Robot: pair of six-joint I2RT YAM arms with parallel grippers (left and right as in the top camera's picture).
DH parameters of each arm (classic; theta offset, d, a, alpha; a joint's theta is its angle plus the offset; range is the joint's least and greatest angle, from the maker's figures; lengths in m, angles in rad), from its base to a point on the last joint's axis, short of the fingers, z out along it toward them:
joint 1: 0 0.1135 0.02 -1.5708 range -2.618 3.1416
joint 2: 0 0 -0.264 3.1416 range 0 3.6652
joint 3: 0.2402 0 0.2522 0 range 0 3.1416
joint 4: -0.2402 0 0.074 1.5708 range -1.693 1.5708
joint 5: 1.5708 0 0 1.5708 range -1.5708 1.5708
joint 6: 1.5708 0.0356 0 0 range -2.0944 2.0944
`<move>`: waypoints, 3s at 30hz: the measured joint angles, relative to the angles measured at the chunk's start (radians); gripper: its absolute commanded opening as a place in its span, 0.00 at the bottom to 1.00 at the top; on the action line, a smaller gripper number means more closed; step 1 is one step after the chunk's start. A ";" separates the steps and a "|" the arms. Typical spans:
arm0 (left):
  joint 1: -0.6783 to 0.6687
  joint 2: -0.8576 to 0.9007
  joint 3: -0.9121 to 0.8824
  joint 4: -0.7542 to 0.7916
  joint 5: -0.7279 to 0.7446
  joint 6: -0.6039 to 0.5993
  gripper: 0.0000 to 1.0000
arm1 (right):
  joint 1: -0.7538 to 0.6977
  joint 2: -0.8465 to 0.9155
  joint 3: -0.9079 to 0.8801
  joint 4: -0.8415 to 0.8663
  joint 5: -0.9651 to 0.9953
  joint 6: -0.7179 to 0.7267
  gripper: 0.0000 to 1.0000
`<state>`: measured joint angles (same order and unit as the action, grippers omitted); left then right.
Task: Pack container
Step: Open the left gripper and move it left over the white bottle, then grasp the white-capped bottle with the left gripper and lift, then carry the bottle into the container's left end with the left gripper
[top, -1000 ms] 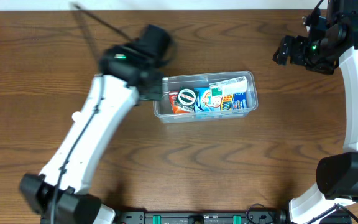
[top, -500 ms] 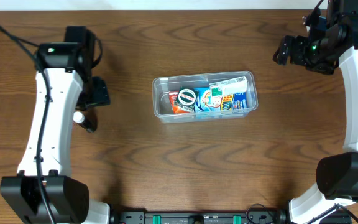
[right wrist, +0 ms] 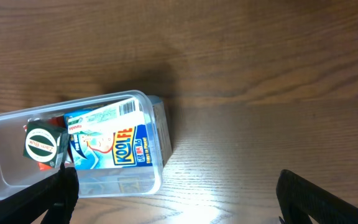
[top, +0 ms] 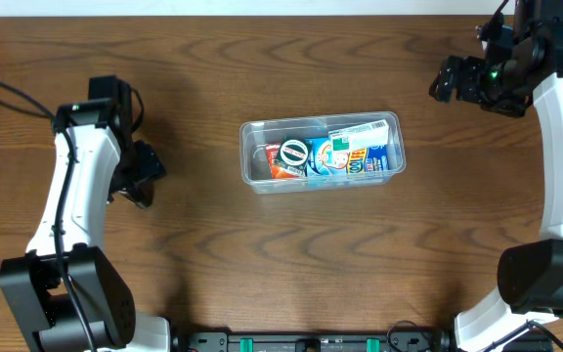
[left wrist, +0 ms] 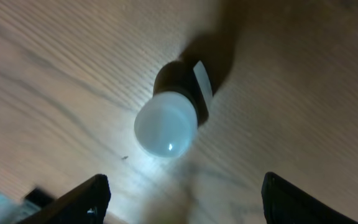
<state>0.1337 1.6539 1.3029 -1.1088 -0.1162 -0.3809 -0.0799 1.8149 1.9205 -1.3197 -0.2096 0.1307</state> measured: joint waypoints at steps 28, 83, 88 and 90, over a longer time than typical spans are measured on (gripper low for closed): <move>0.111 0.000 -0.128 0.279 0.117 -0.044 0.60 | 0.000 0.000 0.000 0.000 0.000 0.000 0.99; -0.381 -0.260 0.056 0.362 0.206 0.169 0.10 | 0.000 0.000 0.000 0.000 0.000 0.000 0.99; -0.475 -0.223 0.056 0.390 0.192 0.169 0.10 | 0.000 0.000 0.000 0.000 0.000 0.000 0.99; -0.508 -0.196 0.056 0.407 0.186 0.169 0.10 | 0.000 0.000 0.000 0.000 0.000 0.000 0.99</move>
<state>-0.3740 1.4578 1.3586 -0.7013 0.0696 -0.2123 -0.0799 1.8149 1.9205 -1.3201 -0.2096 0.1307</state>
